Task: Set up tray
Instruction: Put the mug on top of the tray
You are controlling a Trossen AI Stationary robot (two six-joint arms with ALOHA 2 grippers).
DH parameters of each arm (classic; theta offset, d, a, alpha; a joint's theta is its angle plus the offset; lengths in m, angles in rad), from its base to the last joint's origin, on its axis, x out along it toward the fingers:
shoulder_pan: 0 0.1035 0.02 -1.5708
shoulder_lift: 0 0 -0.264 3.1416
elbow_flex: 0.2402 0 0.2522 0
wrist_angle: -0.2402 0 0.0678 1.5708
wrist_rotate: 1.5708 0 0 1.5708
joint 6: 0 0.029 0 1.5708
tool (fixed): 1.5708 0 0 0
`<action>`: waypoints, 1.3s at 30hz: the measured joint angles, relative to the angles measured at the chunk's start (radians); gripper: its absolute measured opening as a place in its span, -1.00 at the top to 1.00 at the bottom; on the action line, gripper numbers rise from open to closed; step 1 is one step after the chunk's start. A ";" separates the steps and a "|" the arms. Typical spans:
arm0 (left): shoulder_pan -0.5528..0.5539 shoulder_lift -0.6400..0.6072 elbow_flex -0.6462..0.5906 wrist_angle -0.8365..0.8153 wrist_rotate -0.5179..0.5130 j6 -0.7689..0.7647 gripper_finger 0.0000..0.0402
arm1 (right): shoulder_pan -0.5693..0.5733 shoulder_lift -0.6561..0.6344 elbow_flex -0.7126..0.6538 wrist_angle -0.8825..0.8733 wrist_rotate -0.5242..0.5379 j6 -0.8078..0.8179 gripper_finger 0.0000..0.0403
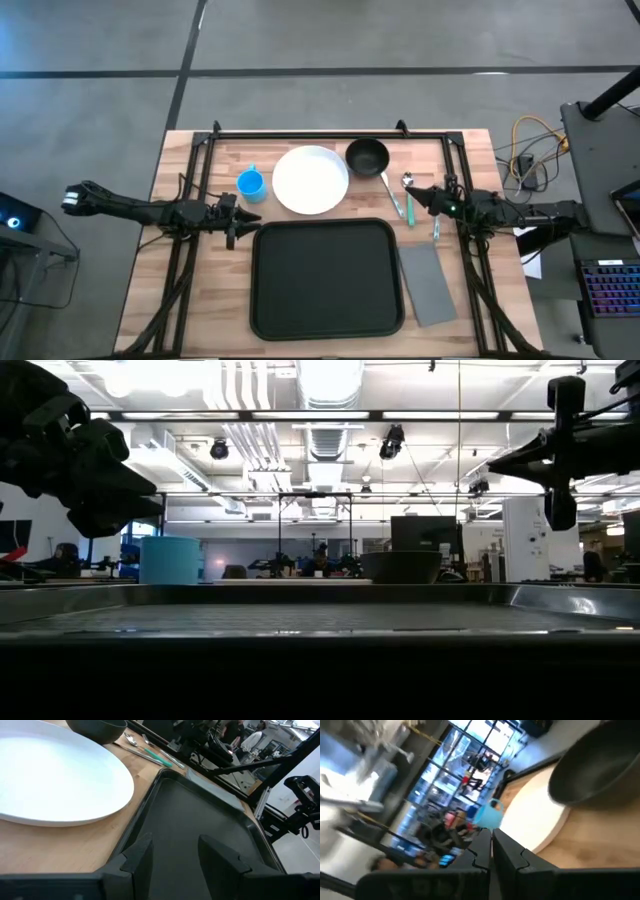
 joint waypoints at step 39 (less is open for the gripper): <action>0.018 0.024 0.460 -0.415 -0.505 -0.238 0.32 | -0.052 0.591 0.161 0.445 0.217 0.011 0.91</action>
